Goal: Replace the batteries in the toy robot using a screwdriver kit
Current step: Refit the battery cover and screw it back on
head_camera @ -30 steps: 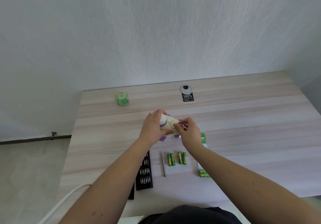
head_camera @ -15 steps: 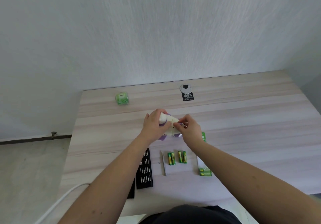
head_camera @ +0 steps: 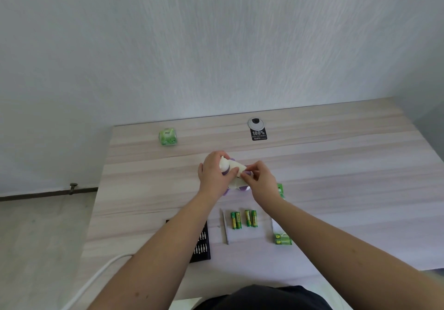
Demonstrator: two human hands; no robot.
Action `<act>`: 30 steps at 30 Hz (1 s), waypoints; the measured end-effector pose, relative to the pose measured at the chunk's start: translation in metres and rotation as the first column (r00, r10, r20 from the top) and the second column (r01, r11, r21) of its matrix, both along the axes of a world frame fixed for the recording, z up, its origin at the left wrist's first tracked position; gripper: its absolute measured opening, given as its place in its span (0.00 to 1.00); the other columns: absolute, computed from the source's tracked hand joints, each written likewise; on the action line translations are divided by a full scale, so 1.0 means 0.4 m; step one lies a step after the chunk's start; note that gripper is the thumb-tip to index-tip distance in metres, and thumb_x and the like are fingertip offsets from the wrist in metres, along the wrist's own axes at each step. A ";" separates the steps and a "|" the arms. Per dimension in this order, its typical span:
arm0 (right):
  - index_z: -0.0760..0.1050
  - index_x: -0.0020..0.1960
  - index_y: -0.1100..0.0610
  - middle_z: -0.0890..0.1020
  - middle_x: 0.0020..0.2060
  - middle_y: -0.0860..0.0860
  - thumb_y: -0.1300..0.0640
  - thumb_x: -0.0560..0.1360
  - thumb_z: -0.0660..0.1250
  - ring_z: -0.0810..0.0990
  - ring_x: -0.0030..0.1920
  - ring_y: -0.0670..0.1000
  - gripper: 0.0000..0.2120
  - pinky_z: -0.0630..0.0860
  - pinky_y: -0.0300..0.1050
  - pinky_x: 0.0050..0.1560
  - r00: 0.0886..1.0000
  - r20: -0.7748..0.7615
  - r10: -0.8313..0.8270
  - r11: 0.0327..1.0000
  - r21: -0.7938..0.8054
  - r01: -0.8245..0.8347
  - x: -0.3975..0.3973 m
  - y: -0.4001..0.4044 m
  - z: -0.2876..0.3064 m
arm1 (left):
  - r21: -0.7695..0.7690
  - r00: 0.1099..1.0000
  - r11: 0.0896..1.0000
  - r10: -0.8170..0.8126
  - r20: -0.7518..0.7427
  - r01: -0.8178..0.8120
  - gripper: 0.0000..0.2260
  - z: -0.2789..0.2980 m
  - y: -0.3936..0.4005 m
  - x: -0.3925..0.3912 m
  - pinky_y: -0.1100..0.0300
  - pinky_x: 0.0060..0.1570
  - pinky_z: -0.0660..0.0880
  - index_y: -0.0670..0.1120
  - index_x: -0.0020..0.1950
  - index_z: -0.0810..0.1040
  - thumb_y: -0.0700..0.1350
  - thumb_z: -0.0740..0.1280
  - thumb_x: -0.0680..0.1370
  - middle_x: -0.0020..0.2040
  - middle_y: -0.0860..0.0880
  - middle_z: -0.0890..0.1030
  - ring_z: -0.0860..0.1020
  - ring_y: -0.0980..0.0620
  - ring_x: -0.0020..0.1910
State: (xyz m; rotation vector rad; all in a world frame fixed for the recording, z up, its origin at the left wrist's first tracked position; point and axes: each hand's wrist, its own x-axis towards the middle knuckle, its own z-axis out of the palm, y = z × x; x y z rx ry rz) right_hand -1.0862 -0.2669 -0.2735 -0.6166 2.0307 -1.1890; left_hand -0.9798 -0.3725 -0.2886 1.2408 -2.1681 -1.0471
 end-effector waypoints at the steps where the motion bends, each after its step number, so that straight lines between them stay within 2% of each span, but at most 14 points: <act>1: 0.73 0.49 0.57 0.83 0.48 0.54 0.59 0.76 0.68 0.81 0.36 0.43 0.04 0.71 0.28 0.29 1.000 0.001 0.008 1.000 -0.001 -0.008 -0.002 0.003 -0.004 | -0.006 1.000 1.000 0.002 0.001 -0.002 0.16 0.002 0.002 -0.001 0.42 0.65 0.63 0.57 0.50 0.70 0.49 0.74 0.68 0.53 0.57 0.78 0.74 0.54 0.56; 3: 0.74 0.48 0.54 0.83 0.48 0.53 0.59 0.76 0.68 0.82 0.37 0.41 0.04 0.70 0.28 0.31 1.000 -0.004 0.024 1.000 -0.004 -0.024 -0.005 0.009 -0.010 | -0.021 1.000 1.000 0.000 0.007 0.000 0.16 0.008 0.005 -0.002 0.45 0.64 0.64 0.54 0.50 0.71 0.46 0.75 0.68 0.54 0.57 0.77 0.73 0.53 0.57; 6: 0.74 0.48 0.53 0.83 0.47 0.52 0.59 0.76 0.68 0.81 0.37 0.39 0.04 0.72 0.29 0.33 0.999 -0.011 0.032 0.999 -0.019 -0.032 -0.008 0.008 -0.012 | -0.014 1.000 1.000 0.002 0.015 -0.002 0.17 0.014 0.005 -0.003 0.48 0.60 0.67 0.56 0.50 0.69 0.47 0.75 0.68 0.53 0.57 0.79 0.74 0.53 0.55; 11: 0.73 0.45 0.50 0.82 0.47 0.50 0.58 0.76 0.68 0.81 0.45 0.47 0.05 0.71 0.33 0.36 0.997 -0.063 0.051 0.999 -0.013 -0.052 -0.011 0.006 -0.016 | -0.003 1.000 1.000 0.011 0.019 -0.011 0.17 0.010 0.005 -0.007 0.45 0.54 0.74 0.60 0.49 0.67 0.50 0.73 0.68 0.50 0.58 0.80 0.74 0.55 0.53; 16: 0.73 0.47 0.53 0.82 0.48 0.51 0.58 0.76 0.68 0.81 0.46 0.47 0.04 0.72 0.35 0.38 0.997 -0.055 0.045 0.999 -0.017 -0.046 -0.016 0.002 -0.022 | 0.018 1.000 1.000 0.014 0.022 -0.015 0.16 0.011 0.005 -0.010 0.41 0.43 0.78 0.59 0.49 0.68 0.50 0.72 0.68 0.49 0.59 0.80 0.73 0.55 0.51; 19: 0.74 0.50 0.53 0.81 0.50 0.51 0.56 0.76 0.68 0.80 0.48 0.47 0.05 0.72 0.35 0.39 0.998 -0.024 0.054 0.998 -0.021 -0.055 -0.022 -0.001 -0.021 | 0.025 0.999 1.000 -0.007 0.039 0.006 0.16 0.007 -0.002 -0.007 0.42 0.45 0.79 0.60 0.49 0.67 0.51 0.72 0.69 0.50 0.59 0.79 0.73 0.55 0.51; 21: 0.74 0.53 0.54 0.81 0.51 0.52 0.55 0.77 0.67 0.79 0.48 0.46 0.06 0.72 0.31 0.36 0.999 0.018 0.048 0.998 -0.037 -0.047 -0.024 -0.002 -0.014 | 0.048 0.998 0.998 -0.038 0.049 0.036 0.16 0.007 -0.010 -0.002 0.43 0.45 0.79 0.61 0.49 0.67 0.53 0.72 0.69 0.51 0.59 0.79 0.74 0.55 0.52; 24: 0.73 0.56 0.57 0.79 0.54 0.54 0.54 0.77 0.67 0.78 0.49 0.47 0.10 0.72 0.26 0.30 0.997 0.075 0.031 0.999 -0.044 -0.027 -0.024 -0.016 -0.009 | 0.025 0.995 0.997 -0.069 0.072 0.068 0.13 0.014 -0.016 0.000 0.45 0.53 0.75 0.59 0.50 0.68 0.50 0.70 0.71 0.48 0.60 0.79 0.74 0.53 0.52; 26: 0.72 0.56 0.57 0.76 0.56 0.55 0.54 0.76 0.69 0.77 0.51 0.50 0.12 0.72 0.26 0.28 0.996 0.087 0.023 0.999 -0.039 -0.020 -0.022 -0.028 -0.007 | 0.031 0.994 0.996 -0.084 0.075 0.082 0.10 0.022 -0.017 0.000 0.46 0.56 0.72 0.56 0.50 0.70 0.48 0.68 0.74 0.45 0.62 0.76 0.73 0.52 0.51; 30: 0.72 0.55 0.54 0.72 0.59 0.57 0.55 0.75 0.70 0.76 0.51 0.52 0.12 0.73 0.27 0.27 0.991 0.131 0.018 0.999 -0.031 -0.014 -0.015 -0.045 -0.020 | 0.140 0.995 0.987 -0.089 0.052 0.081 0.06 0.043 -0.024 0.002 0.44 0.54 0.75 0.56 0.48 0.71 0.53 0.59 0.73 0.46 0.58 0.75 0.73 0.48 0.51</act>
